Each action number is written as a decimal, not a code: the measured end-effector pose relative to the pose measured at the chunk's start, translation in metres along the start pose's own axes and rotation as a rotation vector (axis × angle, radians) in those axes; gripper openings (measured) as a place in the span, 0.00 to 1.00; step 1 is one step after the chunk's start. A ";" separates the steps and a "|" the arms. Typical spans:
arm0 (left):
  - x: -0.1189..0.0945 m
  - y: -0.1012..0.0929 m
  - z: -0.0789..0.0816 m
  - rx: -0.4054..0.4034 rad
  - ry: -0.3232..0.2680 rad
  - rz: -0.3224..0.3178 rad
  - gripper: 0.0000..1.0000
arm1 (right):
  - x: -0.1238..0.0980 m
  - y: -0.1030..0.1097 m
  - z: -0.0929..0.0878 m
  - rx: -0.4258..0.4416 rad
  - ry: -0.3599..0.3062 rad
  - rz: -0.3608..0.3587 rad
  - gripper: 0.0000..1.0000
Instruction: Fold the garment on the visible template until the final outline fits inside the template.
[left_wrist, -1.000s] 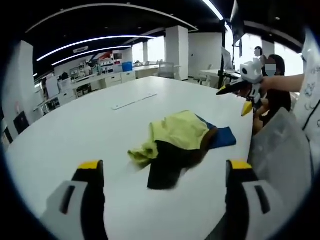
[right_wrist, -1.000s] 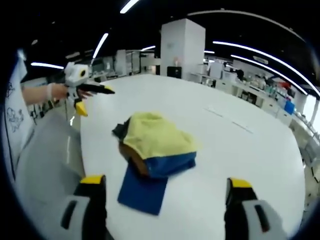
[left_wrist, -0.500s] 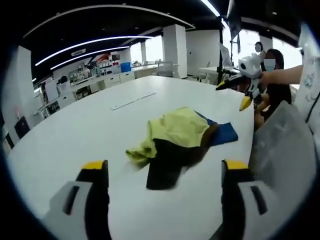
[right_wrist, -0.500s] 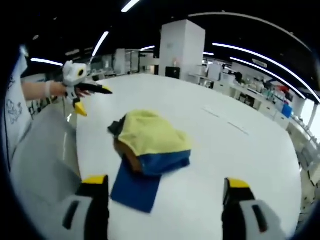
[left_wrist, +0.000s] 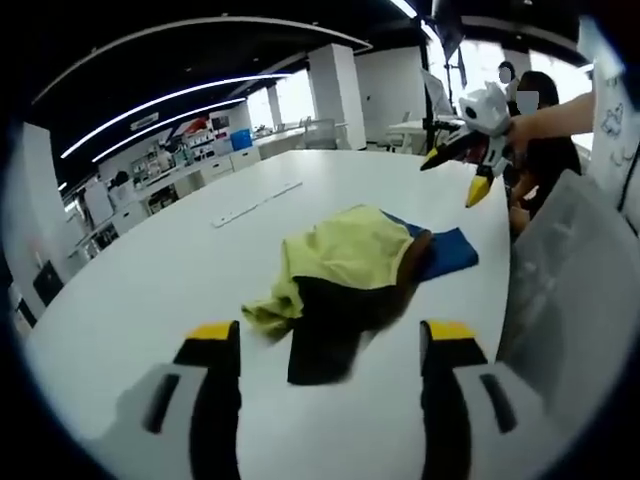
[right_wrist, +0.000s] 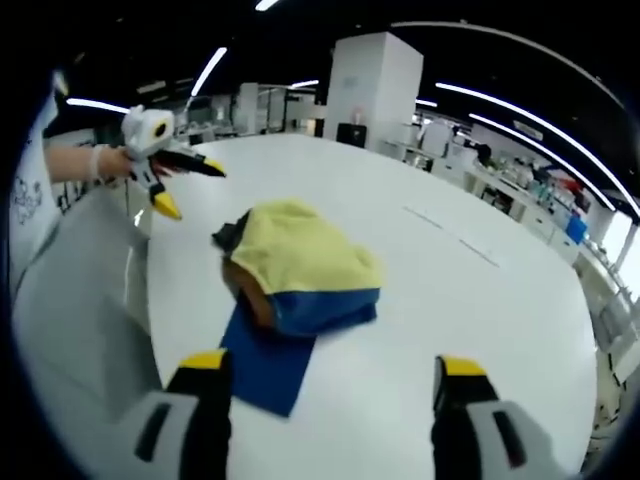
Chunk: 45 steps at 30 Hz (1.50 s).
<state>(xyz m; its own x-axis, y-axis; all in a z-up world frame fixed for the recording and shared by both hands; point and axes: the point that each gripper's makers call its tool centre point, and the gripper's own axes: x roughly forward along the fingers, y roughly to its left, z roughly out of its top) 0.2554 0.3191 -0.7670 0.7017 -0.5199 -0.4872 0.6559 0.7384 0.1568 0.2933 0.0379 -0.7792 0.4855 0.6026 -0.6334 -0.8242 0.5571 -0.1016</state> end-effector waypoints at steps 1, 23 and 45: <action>0.001 0.001 -0.002 -0.001 0.003 0.000 0.60 | 0.000 0.002 0.000 0.005 0.000 0.010 0.76; 0.027 -0.040 0.000 0.119 0.043 -0.061 0.34 | 0.019 0.015 -0.003 -0.084 0.034 0.066 0.48; 0.063 -0.054 -0.024 0.429 0.152 -0.074 0.18 | 0.058 0.029 -0.020 -0.205 0.102 0.102 0.26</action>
<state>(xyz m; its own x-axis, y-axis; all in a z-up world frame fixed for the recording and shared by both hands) 0.2574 0.2571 -0.8267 0.6205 -0.4721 -0.6261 0.7814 0.4399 0.4427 0.2920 0.0770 -0.8342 0.3733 0.5835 -0.7212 -0.9145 0.3621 -0.1803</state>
